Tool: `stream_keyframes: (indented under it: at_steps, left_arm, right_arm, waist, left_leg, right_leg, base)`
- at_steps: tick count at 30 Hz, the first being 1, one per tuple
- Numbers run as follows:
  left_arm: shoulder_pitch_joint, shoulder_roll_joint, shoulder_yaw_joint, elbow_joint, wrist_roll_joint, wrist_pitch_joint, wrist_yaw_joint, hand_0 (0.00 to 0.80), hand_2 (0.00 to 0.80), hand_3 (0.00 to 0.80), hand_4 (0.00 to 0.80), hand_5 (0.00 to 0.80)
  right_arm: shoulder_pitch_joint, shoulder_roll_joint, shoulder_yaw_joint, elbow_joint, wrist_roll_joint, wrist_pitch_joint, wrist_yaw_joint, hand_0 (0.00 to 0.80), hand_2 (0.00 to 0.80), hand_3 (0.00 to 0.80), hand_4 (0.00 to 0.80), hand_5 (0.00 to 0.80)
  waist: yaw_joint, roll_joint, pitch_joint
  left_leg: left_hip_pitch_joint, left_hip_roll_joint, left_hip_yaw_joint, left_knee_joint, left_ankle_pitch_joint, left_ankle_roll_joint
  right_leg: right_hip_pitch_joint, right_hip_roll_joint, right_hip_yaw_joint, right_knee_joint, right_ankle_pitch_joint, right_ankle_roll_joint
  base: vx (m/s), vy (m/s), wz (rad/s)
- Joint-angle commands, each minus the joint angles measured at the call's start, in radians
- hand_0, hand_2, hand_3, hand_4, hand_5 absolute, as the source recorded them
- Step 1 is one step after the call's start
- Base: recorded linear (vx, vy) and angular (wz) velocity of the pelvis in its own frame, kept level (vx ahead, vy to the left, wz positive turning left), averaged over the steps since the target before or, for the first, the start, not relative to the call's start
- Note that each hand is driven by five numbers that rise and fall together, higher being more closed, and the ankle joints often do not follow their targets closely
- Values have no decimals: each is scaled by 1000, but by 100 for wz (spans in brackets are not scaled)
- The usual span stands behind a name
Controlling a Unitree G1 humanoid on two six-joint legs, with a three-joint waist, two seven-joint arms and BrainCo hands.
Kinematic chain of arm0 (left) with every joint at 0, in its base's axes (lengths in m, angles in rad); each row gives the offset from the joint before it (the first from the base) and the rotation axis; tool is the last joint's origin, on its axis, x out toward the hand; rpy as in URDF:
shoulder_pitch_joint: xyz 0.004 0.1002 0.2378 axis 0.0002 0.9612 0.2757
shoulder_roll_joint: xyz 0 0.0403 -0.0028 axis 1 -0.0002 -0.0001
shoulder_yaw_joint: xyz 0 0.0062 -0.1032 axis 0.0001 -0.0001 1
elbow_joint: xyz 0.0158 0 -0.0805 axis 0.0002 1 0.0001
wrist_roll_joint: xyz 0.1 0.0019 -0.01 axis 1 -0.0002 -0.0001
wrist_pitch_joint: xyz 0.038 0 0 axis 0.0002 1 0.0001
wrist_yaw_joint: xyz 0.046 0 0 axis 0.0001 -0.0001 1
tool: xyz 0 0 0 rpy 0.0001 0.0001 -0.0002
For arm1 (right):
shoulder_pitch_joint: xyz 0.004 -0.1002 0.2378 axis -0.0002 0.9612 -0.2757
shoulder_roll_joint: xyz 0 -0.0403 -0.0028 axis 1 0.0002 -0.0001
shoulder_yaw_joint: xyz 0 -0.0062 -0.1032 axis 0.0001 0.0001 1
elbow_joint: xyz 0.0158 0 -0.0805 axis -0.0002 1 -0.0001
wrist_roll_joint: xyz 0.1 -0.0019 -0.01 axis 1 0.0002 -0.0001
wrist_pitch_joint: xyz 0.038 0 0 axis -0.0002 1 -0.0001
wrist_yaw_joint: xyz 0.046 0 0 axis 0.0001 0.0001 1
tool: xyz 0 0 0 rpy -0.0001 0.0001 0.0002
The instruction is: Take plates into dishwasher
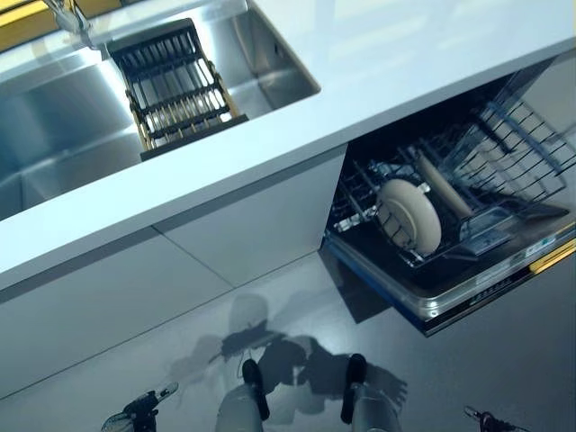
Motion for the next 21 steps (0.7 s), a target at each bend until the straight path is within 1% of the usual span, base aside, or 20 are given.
stream_keyframes:
  at_steps: [1, 2, 3, 7, 9, 12, 13, 14, 17, 18, 19, 20, 21]
  left_arm:
    - [51, 5, -8, 3, -41, -24, -5, 0, 0, 0, 0, 0]
    - [51, -1, -11, 1, -44, -27, -4, 0, 0, 0, 0, 0]
    - [55, -18, -19, -5, -54, -37, 1, 0, 0, 0, 0, 0]
    - [63, -58, -35, -17, -82, -46, 16, 0, 0, 0, 0, 0]
    - [65, -68, -40, -17, -88, -47, 19, 0, 0, 0, 0, 0]
    - [75, -93, -52, -12, -91, -49, 22, 0, 0, 0, 0, 0]
    - [77, -96, -53, -10, -90, -52, 21, 0, 0, 0, 0, 0]
    - [89, -107, -55, -5, -88, -62, 13, 0, 0, 0, 0, 0]
    - [103, -129, -66, 3, -93, -80, 3, 0, 0, 0, 0, 0]
    - [110, -138, -73, 3, -96, -88, 0, 0, 0, 0, 0, 0]
    - [110, -139, -74, 3, -96, -89, 0, 0, 0, 0, 0, 0]
    - [117, -148, -81, 1, -99, -93, -3, 0, 0, 0, 0, 0]
    - [121, -153, -85, 1, -95, -94, -5, 0, 0, 0, 0, 0]
  right_arm:
    - [-17, -42, -45, 27, 210, -19, 40, 0, 0, 0, 0, 0]
    - [-21, -45, -51, 27, 251, -24, 44, 0, 0, 0, 0, 0]
    - [-33, -49, -69, 19, 330, -39, 49, 0, 0, 0, 0, 0]
    - [-71, -67, -102, -1, 510, -70, 63, 0, 0, 0, 0, 0]
    - [-80, -71, -108, -10, 566, -87, 75, 0, 0, 0, 0, 0]
    - [-113, -88, -126, -31, 726, -98, 115, 0, 0, 0, 0, 0]
    - [-117, -90, -126, -33, 743, -98, 118, 0, 0, 0, 0, 0]
    - [-134, -98, -137, -51, 821, -109, 152, 0, 0, 0, 0, 0]
    - [-160, -109, -150, -83, 891, -120, 238, 0, 0, 0, 0, 0]
    - [-173, -116, -155, -100, 895, -127, 271, 0, 0, 0, 0, 0]
    - [-172, -116, -155, -99, 895, -127, 272, 0, 0, 0, 0, 0]
    - [-196, -138, -165, -116, 886, -120, 319, 0, 0, 0, 0, 0]
    - [-214, -152, -170, -116, 875, -112, 339, 0, 0, 0, 0, 0]
  waist:
    - [-20, 15, 7]
    - [-21, 20, 9]
    - [-23, 36, 14]
    - [-28, 74, 23]
    - [-29, 82, 25]
    - [-29, 101, 22]
    - [-28, 103, 21]
    - [-27, 110, 21]
    - [-29, 122, 16]
    - [-28, 126, 13]
    - [-28, 127, 13]
    - [-24, 132, 5]
    - [-20, 136, -1]
  left_leg:
    - [14, -61, 10, 91, -108, 110]
    - [10, -62, 10, 94, -108, 109]
    - [-1, -66, 8, 107, -110, 105]
    - [-20, -72, 8, 124, -108, 98]
    - [-26, -72, 8, 129, -106, 94]
    - [-39, -76, 2, 125, -92, 84]
    - [-40, -76, 1, 124, -91, 82]
    - [-40, -77, -1, 122, -86, 76]
    - [-35, -77, 1, 115, -78, 68]
    - [-34, -78, 1, 115, -75, 65]
    - [-34, -78, 1, 115, -75, 65]
    - [-29, -80, 2, 110, -68, 64]
    - [-25, -81, 3, 106, -64, 62]
  right_leg:
    - [-51, -23, 53, 108, -40, -22]
    - [-57, -24, 56, 115, -43, -24]
    - [-73, -27, 62, 136, -54, -29]
    - [-106, -36, 69, 187, -85, -39]
    - [-114, -37, 70, 201, -95, -41]
    - [-134, -39, 64, 223, -115, -45]
    - [-135, -39, 64, 225, -118, -45]
    - [-138, -42, 60, 235, -130, -48]
    - [-141, -44, 56, 253, -149, -59]
    - [-141, -46, 55, 261, -154, -63]
    - [-141, -47, 55, 262, -155, -64]
    - [-136, -51, 50, 268, -162, -71]
    - [-132, -55, 46, 270, -165, -73]
  base:
    - [-38, 7, -3]
    - [-33, 14, -2]
    - [0, 0, 0]
    - [0, -1, 1]
    - [2, -21, 10]
    - [-1, -26, 0]
    - [8, -31, 1]
    - [0, 0, 0]
    - [30, -7, -2]
    - [29, 0, 7]
    - [37, 11, 8]
    - [35, 12, 5]
    - [45, 17, 3]
